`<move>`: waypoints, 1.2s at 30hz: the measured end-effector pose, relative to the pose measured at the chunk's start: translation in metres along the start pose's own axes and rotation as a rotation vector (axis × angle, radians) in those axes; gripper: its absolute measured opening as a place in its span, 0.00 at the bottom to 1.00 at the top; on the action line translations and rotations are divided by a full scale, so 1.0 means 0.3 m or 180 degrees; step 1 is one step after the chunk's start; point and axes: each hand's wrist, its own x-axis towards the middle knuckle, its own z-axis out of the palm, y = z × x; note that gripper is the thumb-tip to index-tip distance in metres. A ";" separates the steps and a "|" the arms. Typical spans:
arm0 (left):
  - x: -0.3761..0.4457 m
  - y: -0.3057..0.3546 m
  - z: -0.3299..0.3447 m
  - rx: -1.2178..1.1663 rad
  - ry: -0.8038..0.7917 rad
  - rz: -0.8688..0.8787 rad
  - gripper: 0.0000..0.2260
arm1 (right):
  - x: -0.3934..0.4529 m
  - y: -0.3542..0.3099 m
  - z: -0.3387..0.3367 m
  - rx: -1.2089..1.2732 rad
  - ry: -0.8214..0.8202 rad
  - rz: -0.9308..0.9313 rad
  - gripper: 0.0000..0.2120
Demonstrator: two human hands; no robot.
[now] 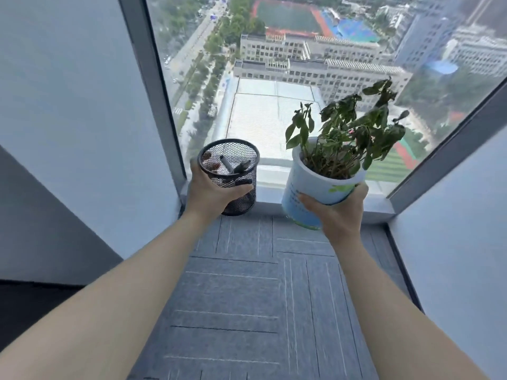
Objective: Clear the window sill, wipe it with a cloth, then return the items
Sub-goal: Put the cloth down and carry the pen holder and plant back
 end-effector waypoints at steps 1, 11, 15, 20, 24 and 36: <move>0.049 -0.004 0.041 0.0021 -0.0040 -0.0014 0.42 | 0.053 0.028 -0.001 -0.0008 0.0048 0.0011 0.37; 0.556 -0.152 0.553 0.0151 -0.0162 -0.0260 0.41 | 0.664 0.418 -0.001 -0.0154 0.0009 0.0296 0.37; 0.759 -0.257 0.803 0.0147 -0.0092 -0.0487 0.41 | 0.942 0.632 -0.009 -0.0239 -0.0139 0.0459 0.41; 0.989 -0.482 1.032 0.0153 0.0155 -0.0661 0.42 | 1.170 0.953 0.050 -0.0272 -0.0248 0.0731 0.42; 1.140 -0.760 1.176 0.0229 0.0164 -0.0734 0.41 | 1.264 1.266 0.142 -0.0294 -0.0325 0.0796 0.41; 1.465 -1.752 1.503 0.0401 0.0133 -0.0557 0.41 | 1.366 2.276 0.492 -0.0334 -0.0295 0.0741 0.43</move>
